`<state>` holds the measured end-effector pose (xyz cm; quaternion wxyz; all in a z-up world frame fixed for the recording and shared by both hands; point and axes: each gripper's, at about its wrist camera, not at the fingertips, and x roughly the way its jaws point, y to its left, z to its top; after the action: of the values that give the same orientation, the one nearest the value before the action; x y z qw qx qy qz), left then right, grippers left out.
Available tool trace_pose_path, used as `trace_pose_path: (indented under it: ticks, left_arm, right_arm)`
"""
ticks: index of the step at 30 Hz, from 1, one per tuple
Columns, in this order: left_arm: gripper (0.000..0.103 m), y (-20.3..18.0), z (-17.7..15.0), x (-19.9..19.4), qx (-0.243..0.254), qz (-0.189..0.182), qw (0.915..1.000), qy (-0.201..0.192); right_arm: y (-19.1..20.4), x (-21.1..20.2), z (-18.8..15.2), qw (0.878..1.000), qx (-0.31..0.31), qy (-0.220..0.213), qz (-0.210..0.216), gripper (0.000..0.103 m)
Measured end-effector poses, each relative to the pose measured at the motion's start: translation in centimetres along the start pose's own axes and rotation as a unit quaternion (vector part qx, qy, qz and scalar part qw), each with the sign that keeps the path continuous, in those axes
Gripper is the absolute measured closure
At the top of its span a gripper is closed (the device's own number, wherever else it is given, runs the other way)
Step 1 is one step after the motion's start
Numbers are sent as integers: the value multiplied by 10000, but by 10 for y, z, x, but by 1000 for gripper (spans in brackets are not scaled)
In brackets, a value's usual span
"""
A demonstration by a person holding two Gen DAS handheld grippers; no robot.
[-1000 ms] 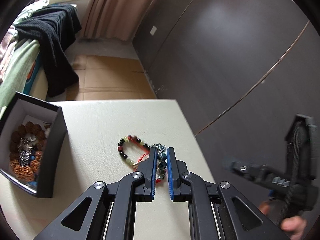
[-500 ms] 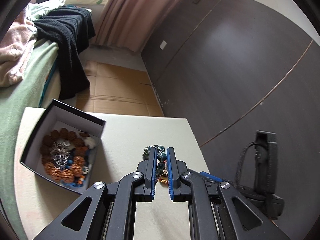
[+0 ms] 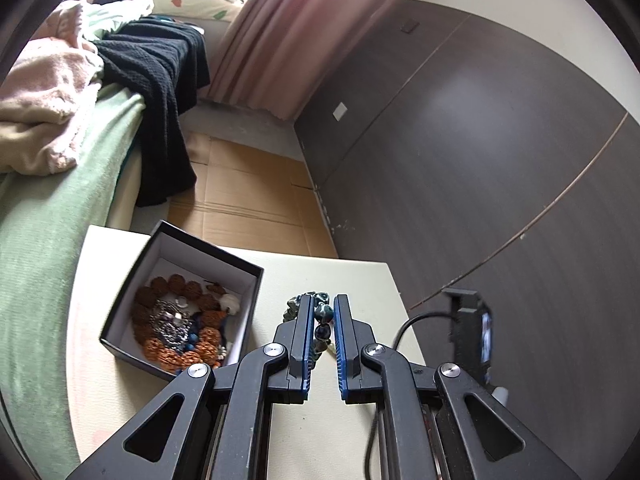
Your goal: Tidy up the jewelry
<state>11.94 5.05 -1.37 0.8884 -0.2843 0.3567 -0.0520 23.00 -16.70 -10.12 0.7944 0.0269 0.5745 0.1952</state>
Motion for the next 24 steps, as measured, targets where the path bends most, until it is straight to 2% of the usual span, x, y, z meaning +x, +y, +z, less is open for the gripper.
trace_pose_path:
  ticks: [1, 4, 9, 14, 19, 21, 22, 23, 24]
  left_arm:
    - [93, 1, 0, -2, -19, -5, 10000, -22]
    - [93, 4, 1, -7, -61, -16, 10000, -73]
    - [93, 8, 5, -16, -83, -25, 9998, -150]
    - [93, 19, 9, -30, -217, 3, 9992, -327]
    - [93, 32, 13, -35, -407, 26, 9981, -459]
    - [91, 36, 16, -36, -501, 161, 9975, -472]
    - [87, 39, 18, -37, -586, 356, 9967, -431]
    - [73, 41, 20, -38, -638, 447, 9962, -400]
    - [63, 43, 22, -40, -704, 482, 9956, -400]
  right_arm:
    - [1, 4, -1, 10000, -9, 76, -22, 69]
    - [5, 4, -3, 9998, -134, 14, -142, 70]
    - [3, -4, -7, 9999, -104, -33, -111, 70]
    - [2, -24, -7, 9995, 29, -240, 180, 70]
    - [15, -45, -8, 9959, 19, -590, 680, 70]
    - [25, -51, -9, 9935, -5, -697, 902, 70]
    - [30, -54, -9, 9919, -35, -748, 1024, 70]
    - [35, -56, -9, 9906, -63, -778, 1127, 70]
    - [43, -58, -7, 9886, -98, -805, 1268, 70]
